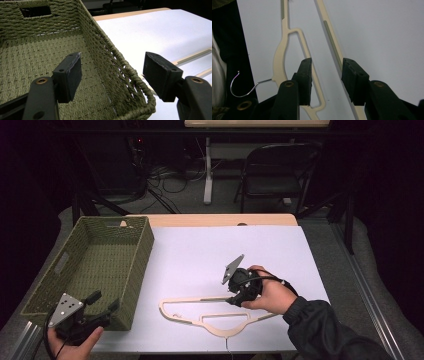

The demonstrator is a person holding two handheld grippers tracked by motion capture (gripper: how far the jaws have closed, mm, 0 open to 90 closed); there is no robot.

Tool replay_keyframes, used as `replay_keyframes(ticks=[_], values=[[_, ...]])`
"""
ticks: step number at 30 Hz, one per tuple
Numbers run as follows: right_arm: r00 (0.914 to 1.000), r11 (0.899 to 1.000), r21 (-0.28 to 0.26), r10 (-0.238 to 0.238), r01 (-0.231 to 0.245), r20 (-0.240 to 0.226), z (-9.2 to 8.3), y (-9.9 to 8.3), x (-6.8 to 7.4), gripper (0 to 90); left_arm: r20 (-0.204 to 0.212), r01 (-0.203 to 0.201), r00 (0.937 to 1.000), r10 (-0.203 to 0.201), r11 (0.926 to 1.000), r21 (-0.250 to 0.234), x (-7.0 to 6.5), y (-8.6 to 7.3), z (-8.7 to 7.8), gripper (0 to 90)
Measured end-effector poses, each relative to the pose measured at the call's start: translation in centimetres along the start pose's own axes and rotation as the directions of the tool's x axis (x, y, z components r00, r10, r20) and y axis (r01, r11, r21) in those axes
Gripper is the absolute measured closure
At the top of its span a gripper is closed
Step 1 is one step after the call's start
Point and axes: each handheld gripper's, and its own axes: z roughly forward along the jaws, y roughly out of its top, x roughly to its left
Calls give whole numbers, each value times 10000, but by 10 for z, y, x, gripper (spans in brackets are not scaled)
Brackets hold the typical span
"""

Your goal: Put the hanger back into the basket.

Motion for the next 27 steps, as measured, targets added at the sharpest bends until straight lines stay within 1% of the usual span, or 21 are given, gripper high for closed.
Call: replay_keyframes(ticks=[1,4,5,8,9,10,11,12,16,17,18,20,21,22,23,24,26,27], values=[[9999,9998,78,-160,161,-50,4,2,2,608,2,-5,10000,5,10000,-2,0,0,0,312],[9989,9984,349,-444,448,-114,13,6,6,619,10,-27,10000,27,10000,7,-1,0,0,312],[9986,9977,473,-464,476,-261,17,7,7,641,4,-33,10000,33,10000,10,-1,0,0,312],[9960,9935,846,-712,756,-542,28,9,10,650,21,-54,10000,54,10000,-6,-1,0,0,312],[9956,9916,996,-781,829,-513,31,10,11,649,-13,-38,10000,38,10000,-9,-1,0,0,312],[9956,9916,996,-781,829,-513,31,10,11,649,-13,-38,10000,38,10000,-9,-1,0,0,312],[9933,9871,1187,-1014,1074,-555,38,11,12,650,-1,-35,10000,35,10000,-26,0,0,-1,312],[9925,9855,1241,-1097,1156,-531,40,11,13,653,-5,-31,10000,31,10000,-23,0,0,-1,312],[9920,9834,1354,-1147,1208,-521,46,12,14,662,-1,-11,10000,11,10000,-27,0,0,-1,312],[9913,9802,1513,-1214,1276,-501,49,12,14,664,0,-20,10000,20,10000,-4,0,0,-1,312],[9903,9791,1511,-1296,1358,-507,51,12,13,667,2,-22,10000,22,10000,-3,0,0,0,313],[9900,9773,1615,-1300,1371,-539,53,12,14,668,-4,-28,10000,28,10000,-5,0,0,0,313],[9890,9735,1772,-1363,1444,-570,57,12,14,671,-5,-35,10000,35,10000,1,0,0,0,313],[9886,9721,1827,-1384,1471,-594,58,12,14,671,1,-28,10000,28,10000,19,0,0,0,314],[9879,9714,1833,-1417,1511,-630,60,12,14,671,7,-27,10000,27,10000,26,0,0,0,313],[9890,9738,1785,-1303,1410,-703,62,11,15,672,7,-27,10000,27,10000,26,0,0,0,313],[9884,9738,1777,-1299,1421,-784,64,10,15,674,8,-28,10000,28,10000,13,0,0,0,313],[9882,9710,1910,-1302,1436,-808,69,8,15,677,9,-27,10000,27,10000,10,0,0,0,313]])
